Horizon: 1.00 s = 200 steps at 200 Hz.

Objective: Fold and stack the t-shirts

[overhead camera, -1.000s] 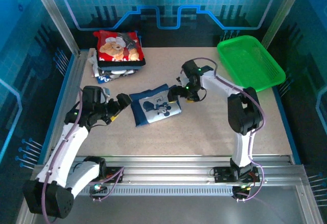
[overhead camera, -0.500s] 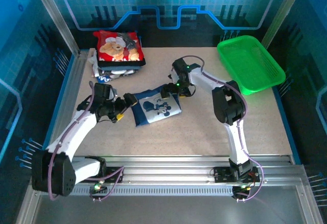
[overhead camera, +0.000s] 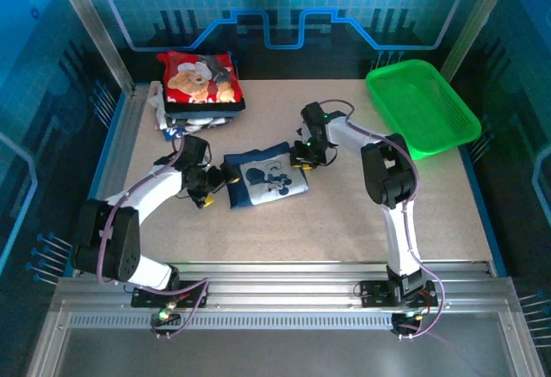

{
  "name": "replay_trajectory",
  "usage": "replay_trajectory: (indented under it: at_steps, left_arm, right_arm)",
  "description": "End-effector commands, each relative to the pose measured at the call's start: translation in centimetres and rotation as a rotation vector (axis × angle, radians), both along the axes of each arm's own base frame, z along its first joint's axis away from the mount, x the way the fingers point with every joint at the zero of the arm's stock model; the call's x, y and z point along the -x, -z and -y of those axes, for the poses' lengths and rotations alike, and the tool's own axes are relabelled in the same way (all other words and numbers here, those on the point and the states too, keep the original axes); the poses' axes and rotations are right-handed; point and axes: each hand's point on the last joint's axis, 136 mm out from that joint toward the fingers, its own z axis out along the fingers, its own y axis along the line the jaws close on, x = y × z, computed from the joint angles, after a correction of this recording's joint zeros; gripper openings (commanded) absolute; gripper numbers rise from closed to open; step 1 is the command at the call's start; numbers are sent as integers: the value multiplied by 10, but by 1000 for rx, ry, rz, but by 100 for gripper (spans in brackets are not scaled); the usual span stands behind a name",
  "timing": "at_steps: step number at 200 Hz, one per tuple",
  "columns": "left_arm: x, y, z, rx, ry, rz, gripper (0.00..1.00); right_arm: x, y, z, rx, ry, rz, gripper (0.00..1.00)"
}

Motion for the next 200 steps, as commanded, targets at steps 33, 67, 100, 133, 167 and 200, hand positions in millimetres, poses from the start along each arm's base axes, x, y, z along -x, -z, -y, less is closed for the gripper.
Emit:
replay_trajectory:
  at_steps: [33,67,100,133,167,200]
  left_arm:
    - [-35,13,15,-14,-39,25,96]
    - [-48,27,29,-4,-32,12,95]
    - [-63,38,49,-14,14,-7,87]
    - [-77,51,78,-47,100,-25,67]
    - [-92,57,104,-68,184,-17,44]
    - [-112,45,126,-96,280,24,31]
  right_arm:
    - [30,13,19,44,84,-117,40]
    - [35,1,16,11,80,-108,49]
    - [40,-40,6,-81,51,-41,60]
    - [61,-110,-4,-205,-14,64,69]
    - [95,-187,-1,-321,-78,199,75]
    - [129,-235,7,-402,-123,281,76]
